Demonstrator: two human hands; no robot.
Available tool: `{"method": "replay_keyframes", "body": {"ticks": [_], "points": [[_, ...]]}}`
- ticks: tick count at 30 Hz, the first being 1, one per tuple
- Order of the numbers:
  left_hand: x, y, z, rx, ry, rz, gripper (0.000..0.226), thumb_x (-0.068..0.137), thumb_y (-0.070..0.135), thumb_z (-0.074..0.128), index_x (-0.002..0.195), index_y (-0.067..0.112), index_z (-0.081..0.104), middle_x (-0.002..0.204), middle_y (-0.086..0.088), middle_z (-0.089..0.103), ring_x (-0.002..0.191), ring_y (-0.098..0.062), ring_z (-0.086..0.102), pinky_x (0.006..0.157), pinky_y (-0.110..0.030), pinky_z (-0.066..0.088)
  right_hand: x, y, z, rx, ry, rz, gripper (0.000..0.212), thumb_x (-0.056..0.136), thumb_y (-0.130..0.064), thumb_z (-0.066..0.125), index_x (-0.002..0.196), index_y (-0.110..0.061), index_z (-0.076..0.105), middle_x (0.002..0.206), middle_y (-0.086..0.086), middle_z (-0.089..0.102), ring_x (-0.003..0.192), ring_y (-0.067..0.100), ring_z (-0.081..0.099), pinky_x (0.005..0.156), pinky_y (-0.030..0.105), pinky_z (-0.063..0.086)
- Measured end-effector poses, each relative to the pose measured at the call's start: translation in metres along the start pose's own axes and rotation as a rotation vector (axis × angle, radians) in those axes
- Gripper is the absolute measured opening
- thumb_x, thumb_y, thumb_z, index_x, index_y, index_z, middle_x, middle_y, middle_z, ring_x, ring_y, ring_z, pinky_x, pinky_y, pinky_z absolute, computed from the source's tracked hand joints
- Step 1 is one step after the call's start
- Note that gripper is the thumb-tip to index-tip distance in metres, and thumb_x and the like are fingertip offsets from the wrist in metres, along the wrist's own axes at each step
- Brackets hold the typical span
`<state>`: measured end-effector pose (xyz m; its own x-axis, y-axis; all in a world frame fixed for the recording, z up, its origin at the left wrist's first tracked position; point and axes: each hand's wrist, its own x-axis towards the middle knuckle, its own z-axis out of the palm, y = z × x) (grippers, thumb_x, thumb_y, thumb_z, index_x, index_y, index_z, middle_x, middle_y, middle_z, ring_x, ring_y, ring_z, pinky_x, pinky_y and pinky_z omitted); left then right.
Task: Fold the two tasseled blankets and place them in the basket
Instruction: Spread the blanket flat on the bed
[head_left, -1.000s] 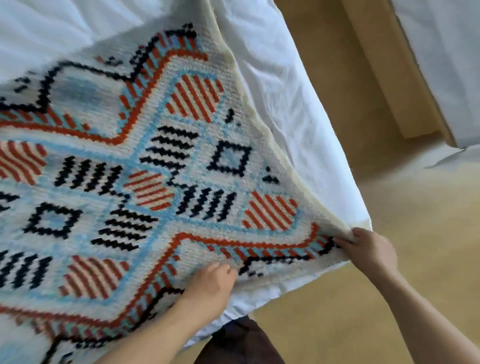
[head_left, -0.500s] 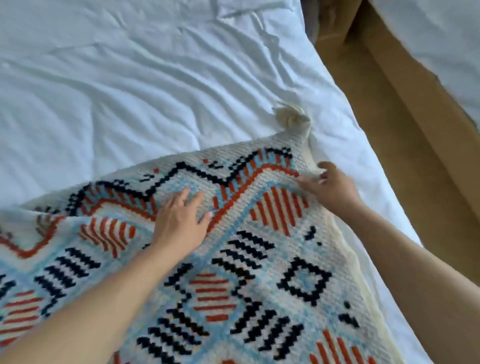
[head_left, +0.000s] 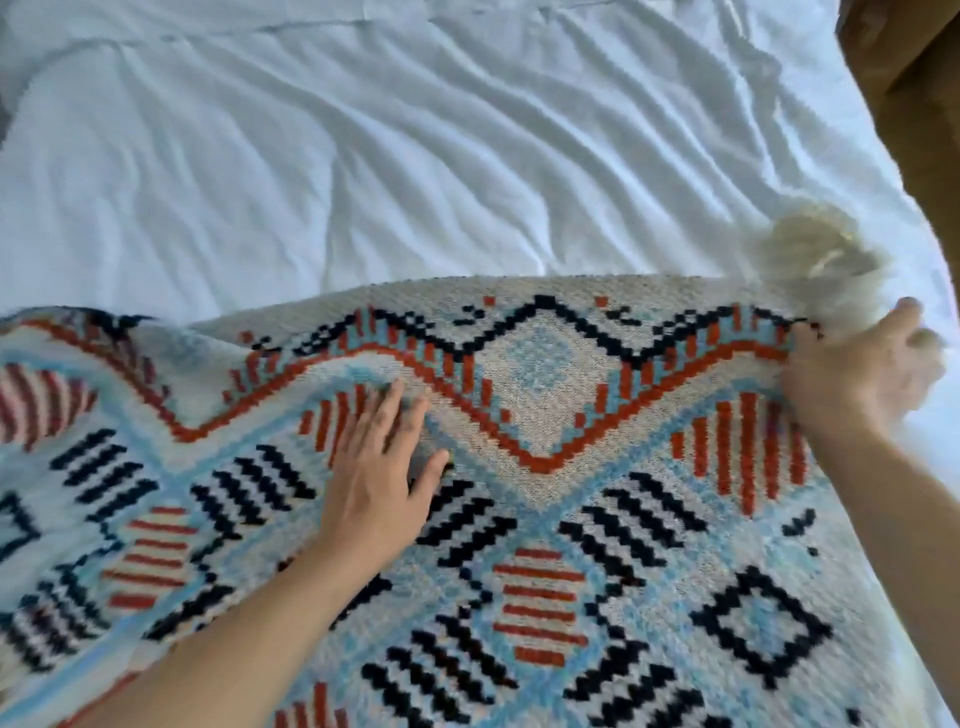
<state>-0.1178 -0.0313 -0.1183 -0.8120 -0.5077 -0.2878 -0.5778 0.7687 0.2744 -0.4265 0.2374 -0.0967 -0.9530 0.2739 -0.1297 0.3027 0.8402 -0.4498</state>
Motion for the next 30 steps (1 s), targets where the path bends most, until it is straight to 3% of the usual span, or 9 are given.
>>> {"method": "replay_keyframes", "body": {"ticks": [3,8,14,18,22,24,26,28,30], "points": [[-0.039,-0.065,0.002,0.046,-0.037,-0.169,0.073,0.099,0.068,0.015,0.161,0.032,0.01,0.167,0.009,-0.01,0.155,-0.013,-0.01,0.125,-0.035,-0.002,-0.099,-0.02,0.027,-0.046,-0.076,-0.324,0.072,0.093,-0.041,0.063,0.153,-0.018,0.03,0.158,0.016,0.028,0.145,0.035,0.024,0.121,0.053,0.023],[-0.096,-0.185,-0.025,0.114,-0.076,-0.328,0.074,0.094,0.071,0.0,0.159,0.037,0.011,0.167,0.01,-0.006,0.153,-0.012,-0.009,0.125,-0.036,-0.004,-0.26,-0.086,0.093,-0.101,-0.364,-0.827,0.051,0.094,-0.039,0.067,0.137,-0.012,0.06,0.139,0.017,0.058,0.136,0.032,0.035,0.114,0.053,0.033],[-0.131,-0.363,-0.071,0.067,-0.008,-0.7,0.072,0.096,0.066,0.022,0.156,0.029,0.034,0.165,0.0,0.029,0.151,-0.025,0.029,0.121,-0.044,0.03,-0.388,-0.221,0.162,0.051,-0.491,-1.215,0.02,0.091,-0.009,0.072,0.11,-0.01,0.079,0.105,0.008,0.078,0.11,0.034,0.066,0.095,0.047,0.056],[-0.133,-0.444,-0.099,0.002,0.064,-0.785,0.067,0.098,0.057,0.036,0.152,0.018,0.042,0.157,-0.005,0.044,0.142,-0.028,0.041,0.117,-0.045,0.037,-0.419,-0.344,0.223,-0.17,-0.655,-1.048,0.039,0.101,-0.012,0.053,0.137,-0.022,0.063,0.138,0.006,0.061,0.126,0.028,0.056,0.095,0.038,0.052],[-0.101,-0.467,-0.128,-0.344,0.198,-0.662,0.07,0.096,0.063,0.039,0.151,0.021,0.041,0.148,-0.003,0.051,0.134,-0.027,0.048,0.109,-0.043,0.041,-0.433,-0.404,0.26,-0.506,-0.984,-0.964,0.017,0.094,-0.025,0.063,0.103,-0.022,0.049,0.096,0.006,0.058,0.082,0.021,0.06,0.069,0.033,0.051],[-0.073,-0.468,-0.151,-0.693,0.194,-0.663,0.071,0.091,0.073,0.034,0.143,0.028,0.05,0.123,0.01,0.062,0.108,-0.018,0.06,0.089,-0.035,0.045,-0.445,-0.411,0.258,-0.634,-1.179,-0.952,0.022,0.091,-0.023,0.07,0.105,-0.019,0.054,0.096,0.002,0.061,0.086,0.019,0.061,0.076,0.033,0.053],[-0.042,-0.467,-0.178,-1.035,0.081,-0.706,0.074,0.086,0.077,0.034,0.131,0.025,0.062,0.107,0.017,0.057,0.101,-0.015,0.056,0.089,-0.034,0.041,-0.447,-0.42,0.25,-0.713,-1.262,-0.929,0.01,0.093,-0.023,0.07,0.091,-0.015,0.065,0.085,-0.001,0.064,0.078,0.016,0.059,0.071,0.029,0.051],[-0.017,-0.471,-0.194,-1.044,-0.088,-0.609,0.053,0.093,0.063,0.051,0.115,0.02,0.072,0.112,0.011,0.061,0.101,-0.017,0.059,0.088,-0.032,0.045,-0.443,-0.434,0.242,-0.501,-1.185,-0.854,0.031,0.094,-0.03,0.071,0.068,-0.015,0.064,0.061,-0.006,0.058,0.058,0.012,0.049,0.06,0.028,0.04],[-0.001,-0.48,-0.198,-0.929,-0.053,-0.559,0.017,0.095,0.038,0.067,0.093,0.023,0.076,0.099,0.002,0.071,0.077,-0.013,0.063,0.065,-0.024,0.049,-0.435,-0.454,0.242,-0.045,-0.796,-0.703,0.043,0.093,-0.032,0.071,0.057,-0.016,0.052,0.052,-0.004,0.046,0.05,0.014,0.04,0.056,0.029,0.033]]}}
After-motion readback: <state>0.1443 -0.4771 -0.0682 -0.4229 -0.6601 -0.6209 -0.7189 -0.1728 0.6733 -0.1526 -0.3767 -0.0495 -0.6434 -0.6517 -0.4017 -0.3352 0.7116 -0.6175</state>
